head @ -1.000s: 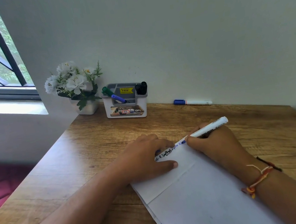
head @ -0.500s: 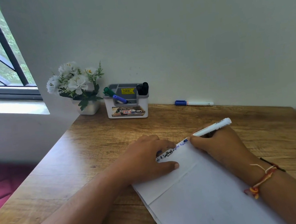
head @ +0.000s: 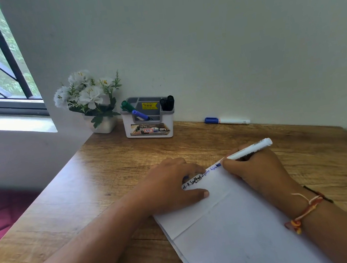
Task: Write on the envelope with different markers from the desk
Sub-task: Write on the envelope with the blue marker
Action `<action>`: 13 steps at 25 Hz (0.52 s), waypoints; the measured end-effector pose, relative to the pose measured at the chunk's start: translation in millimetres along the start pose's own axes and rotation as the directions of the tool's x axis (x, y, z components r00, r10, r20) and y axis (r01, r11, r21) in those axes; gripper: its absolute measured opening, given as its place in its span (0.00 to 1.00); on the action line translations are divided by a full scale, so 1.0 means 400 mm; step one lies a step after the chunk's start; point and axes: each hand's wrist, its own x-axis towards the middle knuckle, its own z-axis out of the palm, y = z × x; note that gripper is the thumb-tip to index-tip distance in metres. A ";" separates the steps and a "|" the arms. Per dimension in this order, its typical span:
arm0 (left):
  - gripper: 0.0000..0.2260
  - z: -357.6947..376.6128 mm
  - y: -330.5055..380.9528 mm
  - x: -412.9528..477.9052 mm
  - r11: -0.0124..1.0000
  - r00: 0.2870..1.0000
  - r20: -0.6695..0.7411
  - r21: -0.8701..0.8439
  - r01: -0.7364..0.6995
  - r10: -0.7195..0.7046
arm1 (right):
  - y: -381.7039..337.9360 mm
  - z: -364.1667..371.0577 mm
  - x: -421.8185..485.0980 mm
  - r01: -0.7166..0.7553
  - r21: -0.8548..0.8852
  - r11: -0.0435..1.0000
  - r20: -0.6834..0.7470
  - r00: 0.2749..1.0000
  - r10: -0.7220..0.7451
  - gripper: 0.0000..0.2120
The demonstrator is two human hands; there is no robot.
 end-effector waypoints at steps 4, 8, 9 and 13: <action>0.26 0.000 0.000 0.000 1.000 1.000 0.001 0.001 -0.002 0.002 | 0.001 -0.002 0.003 0.004 -0.019 1.000 0.001 1.000 -0.004 0.03; 0.26 0.001 0.001 0.002 1.000 1.000 -0.004 0.007 -0.004 0.004 | -0.001 -0.001 0.004 -0.031 -0.050 0.998 -0.004 1.000 0.031 0.05; 0.26 0.001 0.000 0.002 1.000 1.000 -0.004 0.005 -0.004 0.004 | -0.001 -0.001 0.006 -0.035 -0.056 0.998 -0.007 0.999 0.035 0.06; 0.26 0.004 -0.002 0.002 1.000 1.000 -0.004 0.001 -0.004 0.004 | -0.004 0.000 0.007 -0.051 -0.072 0.996 -0.019 0.999 0.049 0.07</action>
